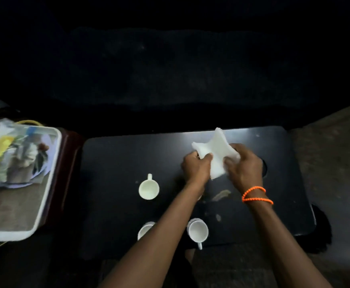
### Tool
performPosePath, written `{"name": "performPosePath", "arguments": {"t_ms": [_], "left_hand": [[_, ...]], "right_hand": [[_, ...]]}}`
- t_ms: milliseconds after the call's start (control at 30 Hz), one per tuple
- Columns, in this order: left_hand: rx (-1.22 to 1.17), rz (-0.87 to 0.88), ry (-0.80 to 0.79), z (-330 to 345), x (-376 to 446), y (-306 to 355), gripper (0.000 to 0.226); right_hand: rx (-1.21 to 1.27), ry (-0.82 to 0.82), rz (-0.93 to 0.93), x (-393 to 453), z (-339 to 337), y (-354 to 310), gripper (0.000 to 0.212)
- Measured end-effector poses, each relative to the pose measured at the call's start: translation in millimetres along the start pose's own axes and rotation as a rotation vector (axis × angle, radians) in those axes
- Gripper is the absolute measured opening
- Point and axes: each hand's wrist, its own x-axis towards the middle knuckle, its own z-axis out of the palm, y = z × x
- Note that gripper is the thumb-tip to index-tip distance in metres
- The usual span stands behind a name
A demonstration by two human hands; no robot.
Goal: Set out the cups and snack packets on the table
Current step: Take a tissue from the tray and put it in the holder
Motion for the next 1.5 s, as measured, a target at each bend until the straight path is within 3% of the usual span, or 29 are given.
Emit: {"name": "performPosePath", "arguments": {"t_ms": [200, 400, 567, 667, 733, 833, 900, 1000, 1100, 1167, 1300, 1500], "left_hand": [[0.219, -0.006, -0.196, 101.4, -34.6, -14.6, 0.024], [0.299, -0.071, -0.234, 138.4, -24.8, -28.0, 0.024], [0.153, -0.188, -0.185, 142.9, 6.3, -27.9, 0.01], [-0.065, -0.31, -0.202, 140.5, 27.2, -16.4, 0.021], [-0.122, -0.344, -0.207, 137.2, 35.5, -12.1, 0.021], [-0.156, -0.346, -0.165, 132.3, 40.9, -14.1, 0.016], [-0.181, -0.331, -0.121, 129.2, 44.2, -21.6, 0.023], [-0.115, -0.29, -0.056, 127.1, 49.8, -36.5, 0.031], [0.061, -0.228, -0.052, 128.9, 53.0, -48.8, 0.025], [0.123, -0.191, -0.144, 130.3, 52.0, -52.4, 0.027], [0.165, -0.182, -0.352, 138.9, 52.0, -58.9, 0.048], [0.215, -0.147, -0.388, 128.2, 33.3, -66.7, 0.056]], "right_hand": [[-0.191, 0.096, 0.007, -10.3, -83.1, 70.5, 0.037], [-0.221, -0.122, 0.141, 12.9, -102.8, 112.5, 0.04], [-0.309, -0.275, 0.23, 54.5, -92.0, 116.0, 0.031], [-0.458, -0.389, 0.321, 88.1, -82.8, 113.2, 0.01], [-0.477, -0.428, 0.41, 102.2, -73.8, 112.5, 0.02], [-0.307, -0.423, 0.491, 107.0, -62.4, 114.9, 0.04], [-0.186, -0.343, 0.501, 97.5, -57.6, 119.7, 0.032], [-0.171, -0.005, 0.462, 76.0, -52.1, 131.6, 0.046], [0.02, 0.248, 0.564, 56.0, -44.4, 141.6, 0.063], [0.227, 0.248, 0.682, 49.1, -38.3, 145.9, 0.069], [0.695, 0.07, 0.892, 42.2, -26.8, 144.9, 0.067], [0.878, 0.161, 0.963, 22.4, -17.8, 136.6, 0.077]]}}
